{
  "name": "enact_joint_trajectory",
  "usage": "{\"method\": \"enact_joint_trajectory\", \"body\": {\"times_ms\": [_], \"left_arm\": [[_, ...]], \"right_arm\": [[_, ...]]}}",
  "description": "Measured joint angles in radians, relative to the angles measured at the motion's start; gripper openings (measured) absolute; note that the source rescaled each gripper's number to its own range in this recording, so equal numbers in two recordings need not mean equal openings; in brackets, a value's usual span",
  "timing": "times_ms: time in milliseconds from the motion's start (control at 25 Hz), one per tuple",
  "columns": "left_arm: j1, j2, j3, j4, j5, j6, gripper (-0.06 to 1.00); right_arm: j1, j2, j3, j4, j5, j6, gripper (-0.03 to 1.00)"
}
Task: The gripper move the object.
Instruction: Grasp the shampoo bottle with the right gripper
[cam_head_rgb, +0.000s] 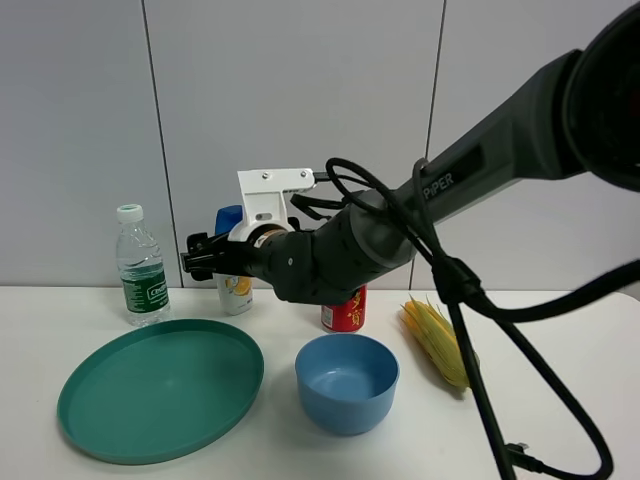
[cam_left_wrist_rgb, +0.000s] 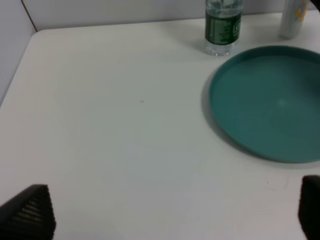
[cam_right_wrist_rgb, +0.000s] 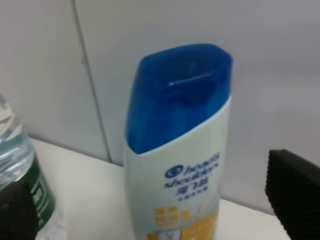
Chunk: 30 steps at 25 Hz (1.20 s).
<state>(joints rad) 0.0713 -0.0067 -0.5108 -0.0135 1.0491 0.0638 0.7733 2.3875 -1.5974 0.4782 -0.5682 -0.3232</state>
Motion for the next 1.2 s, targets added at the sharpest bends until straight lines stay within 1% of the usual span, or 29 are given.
{"method": "enact_joint_trajectory", "body": {"times_ms": [120, 280, 560, 800, 1000, 1200], "left_arm": [[0.000, 0.000, 0.000, 0.000, 0.000, 0.000, 1.00], [0.000, 0.000, 0.000, 0.000, 0.000, 0.000, 1.00], [0.000, 0.000, 0.000, 0.000, 0.000, 0.000, 1.00], [0.000, 0.000, 0.000, 0.000, 0.000, 0.000, 1.00], [0.000, 0.000, 0.000, 0.000, 0.000, 0.000, 1.00], [0.000, 0.000, 0.000, 0.000, 0.000, 0.000, 1.00]], "right_arm": [[0.000, 0.020, -0.017, 0.027, -0.012, -0.024, 1.00], [0.000, 0.053, -0.041, 0.042, -0.021, -0.027, 1.00], [0.000, 0.116, -0.151, 0.050, -0.022, -0.036, 1.00], [0.000, 0.137, -0.185, 0.122, -0.025, -0.087, 1.00], [0.000, 0.140, -0.187, 0.130, -0.029, -0.095, 1.00], [0.000, 0.179, -0.239, 0.123, -0.028, -0.096, 0.99]]}}
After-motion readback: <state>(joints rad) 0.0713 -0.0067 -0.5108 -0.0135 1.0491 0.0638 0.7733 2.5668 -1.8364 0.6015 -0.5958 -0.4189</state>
